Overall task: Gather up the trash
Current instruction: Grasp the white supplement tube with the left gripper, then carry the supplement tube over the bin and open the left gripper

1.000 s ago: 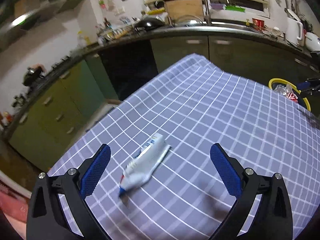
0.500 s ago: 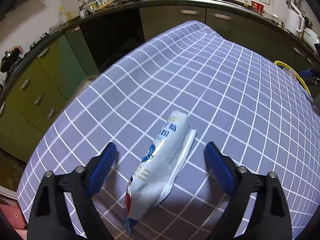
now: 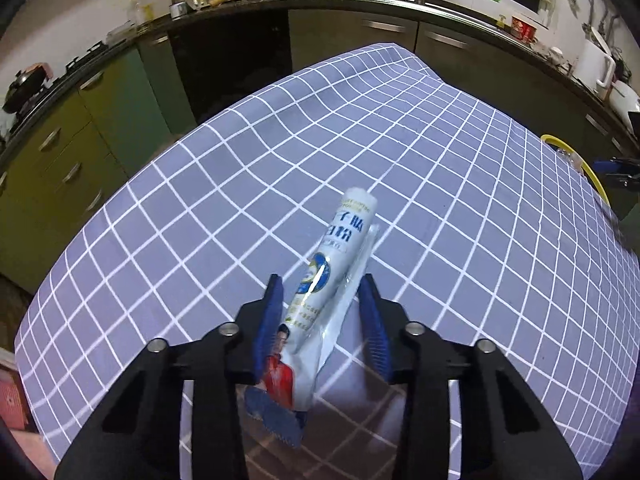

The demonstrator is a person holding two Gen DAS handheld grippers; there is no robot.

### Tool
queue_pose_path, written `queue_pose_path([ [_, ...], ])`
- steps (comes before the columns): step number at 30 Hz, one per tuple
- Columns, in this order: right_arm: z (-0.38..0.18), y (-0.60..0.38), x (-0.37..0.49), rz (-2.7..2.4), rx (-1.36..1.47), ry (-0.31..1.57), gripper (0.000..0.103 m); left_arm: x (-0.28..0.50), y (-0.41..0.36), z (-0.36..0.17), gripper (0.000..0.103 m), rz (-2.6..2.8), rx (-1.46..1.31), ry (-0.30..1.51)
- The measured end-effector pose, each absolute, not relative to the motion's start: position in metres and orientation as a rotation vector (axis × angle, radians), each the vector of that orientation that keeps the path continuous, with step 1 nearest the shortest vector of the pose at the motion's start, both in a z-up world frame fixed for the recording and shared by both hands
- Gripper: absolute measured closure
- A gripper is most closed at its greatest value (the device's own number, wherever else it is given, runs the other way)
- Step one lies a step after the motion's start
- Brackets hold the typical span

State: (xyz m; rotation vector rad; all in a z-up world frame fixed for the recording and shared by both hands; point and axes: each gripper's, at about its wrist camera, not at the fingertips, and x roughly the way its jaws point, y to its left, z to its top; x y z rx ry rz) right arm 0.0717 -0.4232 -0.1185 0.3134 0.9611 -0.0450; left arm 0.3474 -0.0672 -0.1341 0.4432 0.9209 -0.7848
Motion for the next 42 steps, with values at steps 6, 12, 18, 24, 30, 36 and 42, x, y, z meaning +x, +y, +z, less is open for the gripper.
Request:
queue_pose_path([
  [6, -0.112, -0.425, 0.057, -0.036, 0.32, 0.931, 0.032, 0.324, -0.069, -0.132, 0.084, -0.759, 0.436, 0.939],
  [12, -0.103, -0.429, 0.039, -0.029, 0.325, 0.893, 0.033, 0.286, -0.08, -0.119, 0.085, -0.753, 0.435, 0.925],
  [18, -0.094, -0.434, 0.016, -0.025, 0.33, 0.848, 0.032, 0.241, -0.112, -0.09, 0.085, -0.758, 0.458, 0.874],
  [24, -0.089, -0.451, -0.011, -0.069, 0.337, 0.815, 0.032, 0.188, -0.177, -0.061, 0.085, -0.82, 0.455, 0.817],
  [30, -0.083, -0.48, -0.049, -0.184, 0.344, 0.77, 0.032, 0.137, -0.288, -0.046, 0.085, -1.016, 0.46, 0.798],
  [36, -0.088, -0.519, -0.087, -0.274, 0.399, 0.745, 0.032, 0.102, -0.399, -0.063, 0.085, -1.153, 0.526, 0.853],
  [42, -0.093, -0.541, -0.101, -0.302, 0.431, 0.732, 0.032, 0.091, -0.48, -0.095, 0.084, -1.201, 0.584, 0.939],
])
